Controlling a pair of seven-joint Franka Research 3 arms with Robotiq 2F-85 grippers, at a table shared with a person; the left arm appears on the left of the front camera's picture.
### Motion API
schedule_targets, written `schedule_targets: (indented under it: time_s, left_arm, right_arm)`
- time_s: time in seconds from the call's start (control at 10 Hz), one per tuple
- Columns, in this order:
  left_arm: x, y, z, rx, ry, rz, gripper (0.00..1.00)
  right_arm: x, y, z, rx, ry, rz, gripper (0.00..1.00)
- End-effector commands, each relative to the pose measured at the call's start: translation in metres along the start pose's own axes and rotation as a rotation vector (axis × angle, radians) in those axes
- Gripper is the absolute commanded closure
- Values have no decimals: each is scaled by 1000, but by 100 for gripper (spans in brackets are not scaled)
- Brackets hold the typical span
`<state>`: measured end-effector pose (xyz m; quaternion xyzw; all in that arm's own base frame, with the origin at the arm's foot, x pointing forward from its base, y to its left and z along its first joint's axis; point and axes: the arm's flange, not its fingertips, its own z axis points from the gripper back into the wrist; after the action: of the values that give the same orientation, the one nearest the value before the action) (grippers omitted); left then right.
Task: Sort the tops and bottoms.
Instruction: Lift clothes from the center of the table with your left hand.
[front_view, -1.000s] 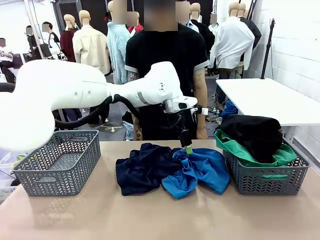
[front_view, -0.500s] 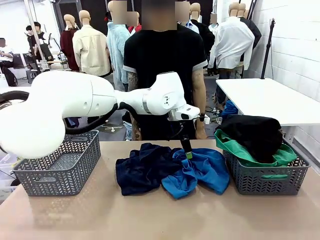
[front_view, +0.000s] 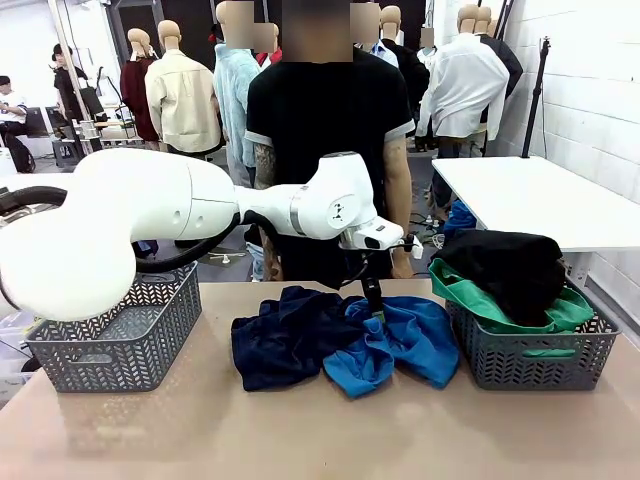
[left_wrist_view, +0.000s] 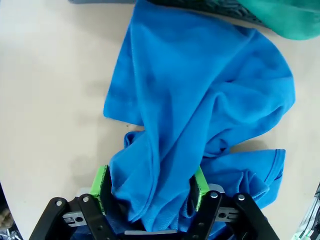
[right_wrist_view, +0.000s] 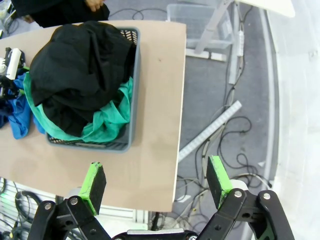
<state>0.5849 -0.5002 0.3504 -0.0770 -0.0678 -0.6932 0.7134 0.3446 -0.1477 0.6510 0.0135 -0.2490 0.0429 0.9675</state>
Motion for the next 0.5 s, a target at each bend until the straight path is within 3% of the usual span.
schedule_targets:
  time_s: [0.0, 0.2, 0.4]
  left_arm:
    - [0, -7, 10, -25, 11, -20, 59]
    - [1, -9, 14, -35, 10, -21, 98]
    - [2, -13, 17, -59, 4, -13, 100]
  right_arm:
    - [0, -1, 0, 10, 6, 5, 0]
    - [0, -1, 0, 10, 6, 5, 0]
    - [0, -1, 0, 10, 6, 5, 0]
